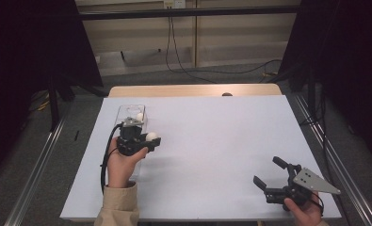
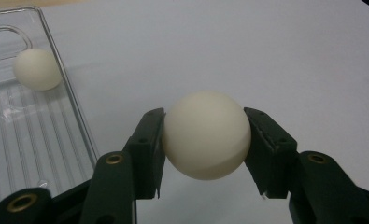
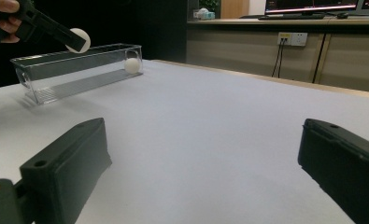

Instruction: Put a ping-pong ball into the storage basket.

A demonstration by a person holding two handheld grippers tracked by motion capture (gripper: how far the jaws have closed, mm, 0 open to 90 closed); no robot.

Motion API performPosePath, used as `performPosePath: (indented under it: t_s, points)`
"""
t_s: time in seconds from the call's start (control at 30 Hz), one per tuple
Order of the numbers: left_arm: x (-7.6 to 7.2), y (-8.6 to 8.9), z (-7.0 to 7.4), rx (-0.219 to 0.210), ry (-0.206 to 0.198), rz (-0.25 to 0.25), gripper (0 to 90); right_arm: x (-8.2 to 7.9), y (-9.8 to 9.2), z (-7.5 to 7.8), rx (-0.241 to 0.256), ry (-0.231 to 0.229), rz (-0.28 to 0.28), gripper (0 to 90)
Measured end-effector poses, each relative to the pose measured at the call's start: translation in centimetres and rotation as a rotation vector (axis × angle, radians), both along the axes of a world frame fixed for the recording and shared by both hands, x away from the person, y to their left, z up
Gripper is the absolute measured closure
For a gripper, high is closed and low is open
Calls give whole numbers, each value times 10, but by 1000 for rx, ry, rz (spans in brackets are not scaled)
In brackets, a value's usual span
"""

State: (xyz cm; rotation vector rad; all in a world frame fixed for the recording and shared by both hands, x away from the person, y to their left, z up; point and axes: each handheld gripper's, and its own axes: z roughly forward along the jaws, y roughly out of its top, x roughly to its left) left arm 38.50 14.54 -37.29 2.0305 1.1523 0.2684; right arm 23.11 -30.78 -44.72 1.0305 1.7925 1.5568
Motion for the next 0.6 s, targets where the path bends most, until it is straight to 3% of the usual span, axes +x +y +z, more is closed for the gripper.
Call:
performPosePath:
  t_s: [0.6]
  points:
    - [1,7,2,6,-10,18,511,1,-1,-1,0,3,-3,15]
